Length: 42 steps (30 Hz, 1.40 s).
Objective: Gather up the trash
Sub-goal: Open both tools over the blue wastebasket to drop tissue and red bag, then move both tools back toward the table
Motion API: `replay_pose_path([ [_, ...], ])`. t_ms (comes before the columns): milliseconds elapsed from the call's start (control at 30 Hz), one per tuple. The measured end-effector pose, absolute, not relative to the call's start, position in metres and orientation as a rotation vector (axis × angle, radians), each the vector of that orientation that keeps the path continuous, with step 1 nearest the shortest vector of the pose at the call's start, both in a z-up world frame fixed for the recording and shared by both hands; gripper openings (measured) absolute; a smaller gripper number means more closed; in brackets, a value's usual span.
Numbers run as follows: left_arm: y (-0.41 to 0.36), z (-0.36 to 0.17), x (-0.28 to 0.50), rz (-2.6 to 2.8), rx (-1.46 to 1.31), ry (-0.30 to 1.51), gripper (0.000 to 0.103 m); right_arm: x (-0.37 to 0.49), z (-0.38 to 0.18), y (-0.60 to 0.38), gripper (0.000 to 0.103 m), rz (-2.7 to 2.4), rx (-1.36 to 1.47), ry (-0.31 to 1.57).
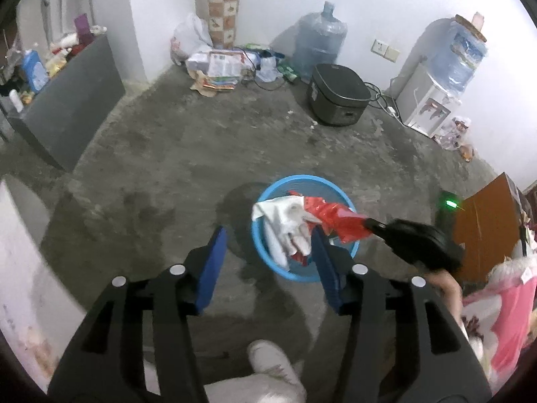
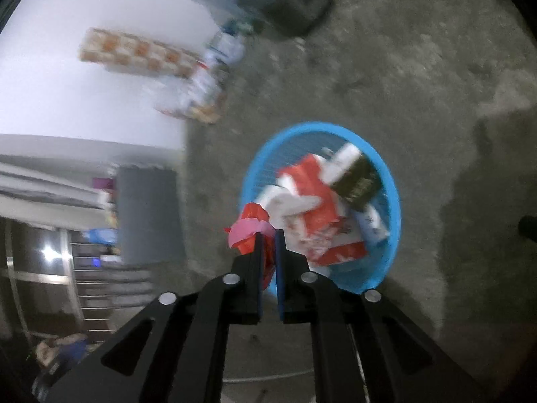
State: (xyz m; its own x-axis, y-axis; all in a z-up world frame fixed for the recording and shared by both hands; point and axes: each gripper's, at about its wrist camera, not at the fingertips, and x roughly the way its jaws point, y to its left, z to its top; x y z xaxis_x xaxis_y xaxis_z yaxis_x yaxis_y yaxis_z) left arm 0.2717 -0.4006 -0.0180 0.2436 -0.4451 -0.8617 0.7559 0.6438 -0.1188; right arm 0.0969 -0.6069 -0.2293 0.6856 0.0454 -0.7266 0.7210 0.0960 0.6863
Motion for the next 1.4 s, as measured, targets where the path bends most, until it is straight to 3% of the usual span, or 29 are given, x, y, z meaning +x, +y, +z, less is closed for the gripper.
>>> replay_pose_path([
  [33,-0.386,-0.011,0.27,-0.838,0.353,1.023,0.051,0.101,-0.241,-0.609,0.02,-0.579,1.407,0.726],
  [67,-0.377,-0.007,0.269,-0.833,0.352,1.017,0.051,0.103,-0.249,-0.611,0.036,-0.592,1.409,0.751],
  [100,-0.363,-0.002,0.267,-0.824,0.349,1.009,0.052,0.103,-0.257,-0.612,0.041,-0.614,1.407,0.779],
  [167,-0.342,0.005,0.265,-0.809,0.342,1.0,0.053,0.1,-0.264,-0.613,0.041,-0.639,1.396,0.807],
  [300,-0.296,0.018,0.26,-0.76,0.325,0.967,0.054,0.087,-0.257,-0.611,0.052,-0.662,1.37,0.788],
  [600,-0.183,0.04,0.259,-0.603,0.169,0.935,0.054,0.072,-0.204,-0.602,0.052,-0.627,1.252,0.73],
  [833,-0.087,0.064,0.245,-0.452,0.033,0.875,0.054,0.1,-0.114,-0.55,0.052,-0.423,1.018,0.686],
  [1133,0.046,0.063,0.18,-0.25,-0.113,0.819,0.054,0.188,-0.017,-0.393,0.057,0.062,0.61,0.782],
  [1400,0.116,0.03,0.141,-0.172,-0.226,0.831,0.054,0.233,0.001,-0.253,0.058,0.353,0.396,0.869],
])
